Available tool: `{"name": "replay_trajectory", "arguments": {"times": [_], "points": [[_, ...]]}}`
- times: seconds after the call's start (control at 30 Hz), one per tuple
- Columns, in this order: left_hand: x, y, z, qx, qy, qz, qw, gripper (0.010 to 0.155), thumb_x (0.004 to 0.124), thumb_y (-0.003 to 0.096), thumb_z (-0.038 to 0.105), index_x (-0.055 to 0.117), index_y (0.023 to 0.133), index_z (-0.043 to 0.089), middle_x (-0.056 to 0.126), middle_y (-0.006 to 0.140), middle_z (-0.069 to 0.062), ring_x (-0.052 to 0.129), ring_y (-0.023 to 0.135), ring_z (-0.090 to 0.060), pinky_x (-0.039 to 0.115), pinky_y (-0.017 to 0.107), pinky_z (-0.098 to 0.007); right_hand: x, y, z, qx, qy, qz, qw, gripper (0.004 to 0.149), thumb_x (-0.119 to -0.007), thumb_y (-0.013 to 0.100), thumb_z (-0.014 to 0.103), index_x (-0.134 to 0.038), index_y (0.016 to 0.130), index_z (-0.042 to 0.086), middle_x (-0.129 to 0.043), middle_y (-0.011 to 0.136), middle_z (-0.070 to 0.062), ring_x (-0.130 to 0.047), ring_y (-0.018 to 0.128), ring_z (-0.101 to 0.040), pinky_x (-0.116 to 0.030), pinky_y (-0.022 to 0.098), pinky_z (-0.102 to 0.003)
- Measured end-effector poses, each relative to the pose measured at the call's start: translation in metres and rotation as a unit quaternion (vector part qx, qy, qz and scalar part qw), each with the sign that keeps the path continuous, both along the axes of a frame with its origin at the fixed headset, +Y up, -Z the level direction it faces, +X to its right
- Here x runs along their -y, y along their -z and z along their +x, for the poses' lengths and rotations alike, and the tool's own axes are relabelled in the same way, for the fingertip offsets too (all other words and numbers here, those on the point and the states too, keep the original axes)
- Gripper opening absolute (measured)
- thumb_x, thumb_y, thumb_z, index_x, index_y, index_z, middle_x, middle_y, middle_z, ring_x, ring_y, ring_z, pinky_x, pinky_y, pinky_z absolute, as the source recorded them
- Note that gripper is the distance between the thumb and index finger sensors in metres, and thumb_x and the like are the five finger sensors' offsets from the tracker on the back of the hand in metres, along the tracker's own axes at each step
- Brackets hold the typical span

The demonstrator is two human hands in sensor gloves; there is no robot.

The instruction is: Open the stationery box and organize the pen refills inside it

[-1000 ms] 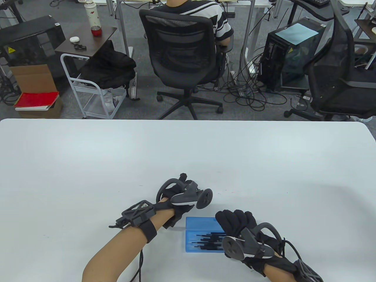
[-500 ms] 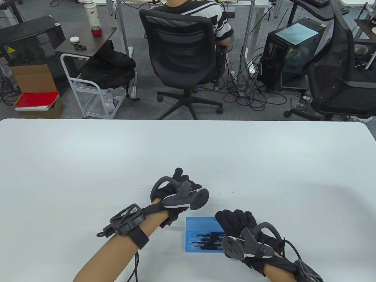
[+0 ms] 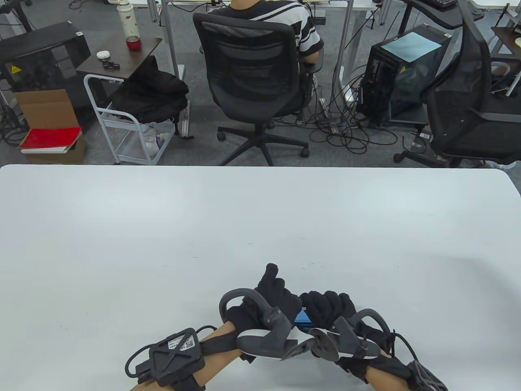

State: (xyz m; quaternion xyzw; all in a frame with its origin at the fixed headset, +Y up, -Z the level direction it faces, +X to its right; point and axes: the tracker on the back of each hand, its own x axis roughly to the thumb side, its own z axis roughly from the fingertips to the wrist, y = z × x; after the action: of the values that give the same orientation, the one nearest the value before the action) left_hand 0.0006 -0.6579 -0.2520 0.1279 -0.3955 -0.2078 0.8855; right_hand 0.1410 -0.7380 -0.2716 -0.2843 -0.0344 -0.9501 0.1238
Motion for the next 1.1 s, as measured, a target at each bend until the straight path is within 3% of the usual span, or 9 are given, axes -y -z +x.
{"name": "replay_trajectory", "arguments": {"times": [0.23, 0.7, 0.93, 1.1], "points": [[0.03, -0.018, 0.005, 0.01, 0.002, -0.013, 1.0, 0.054, 0.095, 0.0429, 0.034, 0.083, 0.094, 0.021, 0.101, 0.08, 0.005, 0.101, 0.084, -0.025, 0.06, 0.081, -0.065, 0.0, -0.001, 0.0, -0.001, -0.001, 0.002, 1.0, 0.119, -0.083, 0.036, 0.058, -0.004, 0.112, 0.012, -0.029, 0.122, -0.019, -0.048, 0.106, -0.052, -0.049, 0.077, -0.069], [0.077, -0.015, 0.022, 0.01, 0.023, 0.008, 1.0, 0.054, 0.093, 0.0449, 0.034, 0.081, 0.096, 0.021, 0.1, 0.082, 0.005, 0.1, 0.085, -0.025, 0.06, 0.081, -0.063, 0.0, -0.002, -0.001, -0.004, 0.002, 0.011, 1.0, 0.119, -0.083, 0.036, 0.058, -0.005, 0.113, 0.012, -0.032, 0.121, -0.019, -0.051, 0.105, -0.051, -0.05, 0.077, -0.068], [0.08, -0.013, 0.021, 0.013, 0.025, -0.001, 1.0, 0.054, 0.093, 0.0452, 0.034, 0.081, 0.096, 0.022, 0.1, 0.083, 0.006, 0.1, 0.086, -0.024, 0.06, 0.082, -0.063, 0.0, -0.003, -0.001, -0.003, -0.001, 0.016, 1.0, 0.118, -0.083, 0.036, 0.058, -0.006, 0.113, 0.012, -0.033, 0.121, -0.018, -0.052, 0.105, -0.051, -0.051, 0.077, -0.068], [0.058, -0.017, 0.008, 0.028, -0.022, -0.013, 0.999, 0.051, 0.091, 0.0465, 0.036, 0.082, 0.095, 0.025, 0.1, 0.083, 0.007, 0.1, 0.086, -0.022, 0.059, 0.082, -0.062, 0.0, -0.005, -0.003, -0.003, -0.006, 0.024, 1.0, 0.118, -0.083, 0.036, 0.058, -0.006, 0.113, 0.012, -0.034, 0.121, -0.018, -0.053, 0.105, -0.051, -0.051, 0.077, -0.068]]}}
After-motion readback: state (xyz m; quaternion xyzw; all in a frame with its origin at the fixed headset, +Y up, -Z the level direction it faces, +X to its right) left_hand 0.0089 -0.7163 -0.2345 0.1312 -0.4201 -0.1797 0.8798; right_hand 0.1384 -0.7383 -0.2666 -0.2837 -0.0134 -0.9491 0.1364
